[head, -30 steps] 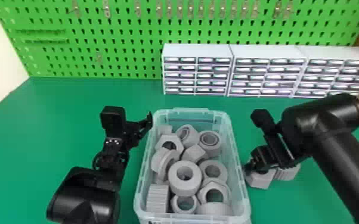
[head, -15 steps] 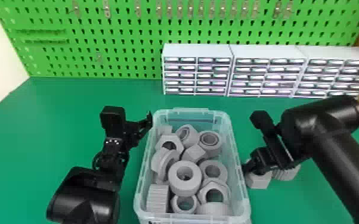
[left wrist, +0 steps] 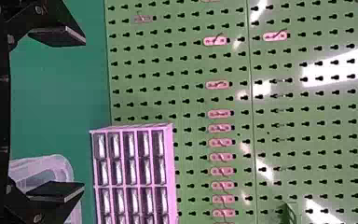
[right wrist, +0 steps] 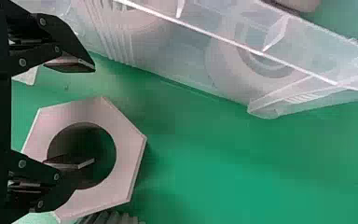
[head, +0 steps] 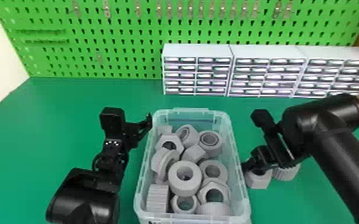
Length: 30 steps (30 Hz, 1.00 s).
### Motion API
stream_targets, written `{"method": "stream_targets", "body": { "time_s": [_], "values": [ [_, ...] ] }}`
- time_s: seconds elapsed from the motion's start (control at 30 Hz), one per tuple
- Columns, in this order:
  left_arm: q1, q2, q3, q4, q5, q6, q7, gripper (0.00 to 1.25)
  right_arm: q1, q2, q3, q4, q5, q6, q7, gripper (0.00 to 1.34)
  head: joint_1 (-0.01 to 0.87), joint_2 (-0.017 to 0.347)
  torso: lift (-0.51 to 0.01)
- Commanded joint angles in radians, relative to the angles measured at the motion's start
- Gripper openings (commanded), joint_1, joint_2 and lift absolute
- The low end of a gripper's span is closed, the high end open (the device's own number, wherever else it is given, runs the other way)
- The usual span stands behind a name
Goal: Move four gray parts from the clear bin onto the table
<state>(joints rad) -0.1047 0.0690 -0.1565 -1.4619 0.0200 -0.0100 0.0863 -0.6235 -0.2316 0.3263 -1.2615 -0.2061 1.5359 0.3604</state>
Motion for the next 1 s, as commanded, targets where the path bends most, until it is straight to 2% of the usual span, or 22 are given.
{"method": "stream_targets", "body": {
  "time_s": [0.0,0.3,0.53,0.97],
  "values": [
    [0.003,0.0,0.002,0.0,0.0,0.001,0.0,1.07,-0.018,0.002,-0.003,-0.021,0.007,0.018,0.0,0.78,0.693,0.072,-0.052],
    [0.007,0.0,0.002,0.0,0.0,-0.001,0.0,1.07,-0.044,0.0,-0.027,-0.13,0.037,0.036,0.0,0.78,0.693,0.072,-0.052],
    [0.013,0.0,0.003,0.0,0.0,-0.001,0.0,1.07,-0.062,-0.003,-0.039,-0.207,0.03,0.036,0.0,0.78,0.693,0.072,-0.052],
    [0.022,0.002,0.006,-0.002,-0.005,-0.001,0.0,1.07,-0.128,0.003,0.02,-0.239,-0.038,0.036,0.0,0.78,0.693,0.072,-0.052]
  ]
}}
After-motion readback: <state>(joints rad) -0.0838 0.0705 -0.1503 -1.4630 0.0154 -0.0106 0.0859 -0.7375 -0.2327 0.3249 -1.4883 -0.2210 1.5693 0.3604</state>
